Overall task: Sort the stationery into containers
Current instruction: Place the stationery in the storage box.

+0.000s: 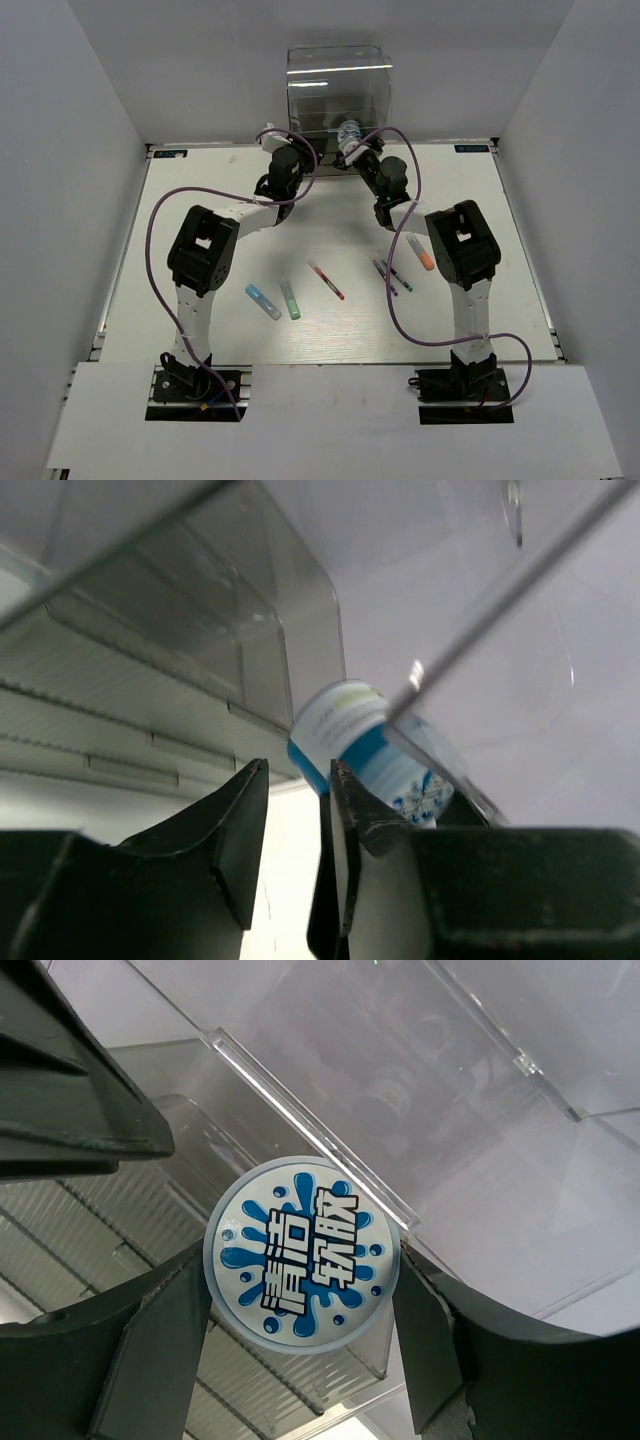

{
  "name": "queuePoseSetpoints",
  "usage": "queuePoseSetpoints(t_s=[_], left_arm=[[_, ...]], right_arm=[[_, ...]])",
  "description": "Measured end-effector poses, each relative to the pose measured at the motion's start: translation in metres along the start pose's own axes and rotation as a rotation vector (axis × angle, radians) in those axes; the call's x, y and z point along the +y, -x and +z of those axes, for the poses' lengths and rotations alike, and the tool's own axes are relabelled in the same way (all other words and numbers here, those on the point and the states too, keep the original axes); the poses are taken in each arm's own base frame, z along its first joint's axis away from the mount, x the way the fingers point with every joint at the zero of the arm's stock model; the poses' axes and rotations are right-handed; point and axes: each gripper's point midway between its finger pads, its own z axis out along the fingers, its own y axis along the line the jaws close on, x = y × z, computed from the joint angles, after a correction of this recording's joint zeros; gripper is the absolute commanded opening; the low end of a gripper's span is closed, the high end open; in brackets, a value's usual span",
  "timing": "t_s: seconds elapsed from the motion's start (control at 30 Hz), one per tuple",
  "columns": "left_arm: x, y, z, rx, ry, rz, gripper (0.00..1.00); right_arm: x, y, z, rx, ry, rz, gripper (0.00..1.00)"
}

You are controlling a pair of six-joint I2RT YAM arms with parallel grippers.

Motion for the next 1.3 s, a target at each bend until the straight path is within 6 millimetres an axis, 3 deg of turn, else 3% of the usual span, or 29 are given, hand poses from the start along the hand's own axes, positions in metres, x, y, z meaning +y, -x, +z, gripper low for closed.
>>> queuePoseSetpoints(t_s=[0.27,1.03,1.3], left_arm=[[-0.009,0.018,0.014,-0.09,-0.008,-0.004,0.47],[-0.045,0.037,0.012,-0.16,-0.142,-0.024,0.48],[-0.074,0.05,0.014,-0.184,-0.206,-0.039,0.48]], right_arm=[[-0.006,0.007,0.0,-0.019,-0.016,-0.003,0.0],[-0.012,0.015,0.001,-0.044,-0.033,-0.009,0.0],[-0.012,0.018,0.002,-0.059,-0.031,-0.01,0.0]])
